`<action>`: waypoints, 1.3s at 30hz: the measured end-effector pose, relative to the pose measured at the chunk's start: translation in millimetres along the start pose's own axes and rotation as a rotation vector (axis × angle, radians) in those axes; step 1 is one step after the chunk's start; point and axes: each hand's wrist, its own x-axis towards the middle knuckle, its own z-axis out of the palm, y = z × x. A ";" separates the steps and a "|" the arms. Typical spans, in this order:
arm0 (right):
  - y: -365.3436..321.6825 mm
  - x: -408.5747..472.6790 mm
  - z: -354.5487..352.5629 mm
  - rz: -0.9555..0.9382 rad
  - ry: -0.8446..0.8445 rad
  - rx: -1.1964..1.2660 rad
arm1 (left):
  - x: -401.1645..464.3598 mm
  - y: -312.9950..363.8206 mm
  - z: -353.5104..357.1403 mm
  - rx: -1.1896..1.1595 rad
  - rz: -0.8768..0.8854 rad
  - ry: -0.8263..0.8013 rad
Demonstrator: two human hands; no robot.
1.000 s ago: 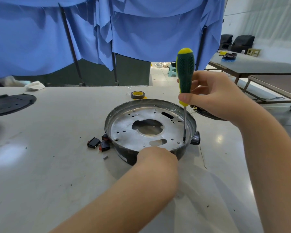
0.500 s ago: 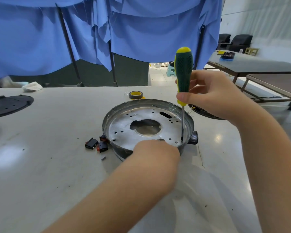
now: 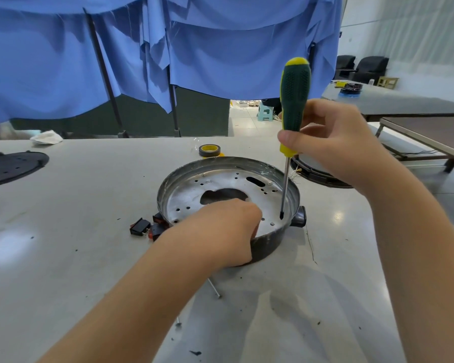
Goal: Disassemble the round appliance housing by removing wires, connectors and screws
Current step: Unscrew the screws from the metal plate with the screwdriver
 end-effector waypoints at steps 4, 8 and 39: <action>-2.4 1.3 -1.3 0.014 0.043 0.054 | 1.7 -1.4 2.2 -0.006 0.021 -0.009; -6.5 2.1 -4.5 0.049 0.020 0.049 | 2.5 -5.5 0.1 -0.048 0.052 0.005; 22.7 -3.9 10.0 0.428 -0.786 -0.604 | 14.7 -18.0 11.0 -0.223 0.103 0.019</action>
